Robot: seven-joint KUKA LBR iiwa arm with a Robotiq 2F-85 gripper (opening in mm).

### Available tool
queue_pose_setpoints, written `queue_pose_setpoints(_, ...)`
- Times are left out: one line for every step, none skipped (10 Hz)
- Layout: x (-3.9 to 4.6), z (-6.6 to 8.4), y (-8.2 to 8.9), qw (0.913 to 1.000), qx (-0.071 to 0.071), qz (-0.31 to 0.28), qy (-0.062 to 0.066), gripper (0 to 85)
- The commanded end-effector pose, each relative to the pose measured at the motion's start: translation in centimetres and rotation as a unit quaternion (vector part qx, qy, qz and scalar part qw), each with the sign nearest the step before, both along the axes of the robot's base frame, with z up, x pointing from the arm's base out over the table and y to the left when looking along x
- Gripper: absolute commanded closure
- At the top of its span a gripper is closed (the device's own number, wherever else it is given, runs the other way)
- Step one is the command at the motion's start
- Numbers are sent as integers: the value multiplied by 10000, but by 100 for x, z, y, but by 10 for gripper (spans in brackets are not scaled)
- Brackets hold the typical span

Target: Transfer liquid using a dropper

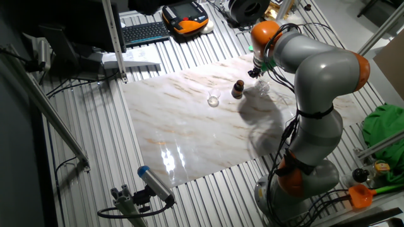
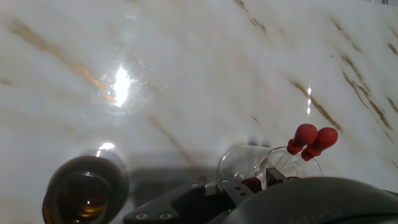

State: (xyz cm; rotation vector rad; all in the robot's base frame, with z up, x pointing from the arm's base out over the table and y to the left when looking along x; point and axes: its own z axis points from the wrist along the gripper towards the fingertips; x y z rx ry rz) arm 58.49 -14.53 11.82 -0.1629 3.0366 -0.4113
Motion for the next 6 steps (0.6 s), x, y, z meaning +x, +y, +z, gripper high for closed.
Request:
queue_pose_setpoints(2, 1, 2, 10000, -3, 27, 5, 680)
queue_pose_setpoints(2, 7, 5, 10000, -6, 60, 30, 680)
queue_pose_setpoints(4, 20, 14, 10000, 1, 62, 54, 680)
queue_pose_setpoints(4, 32, 21, 10000, 1, 60, 61, 680)
queue_pose_setpoints(10, 42, 25, 10000, -14, 59, 61, 680)
queue_pose_setpoints(15, 57, 22, 10000, -15, 65, 71, 680)
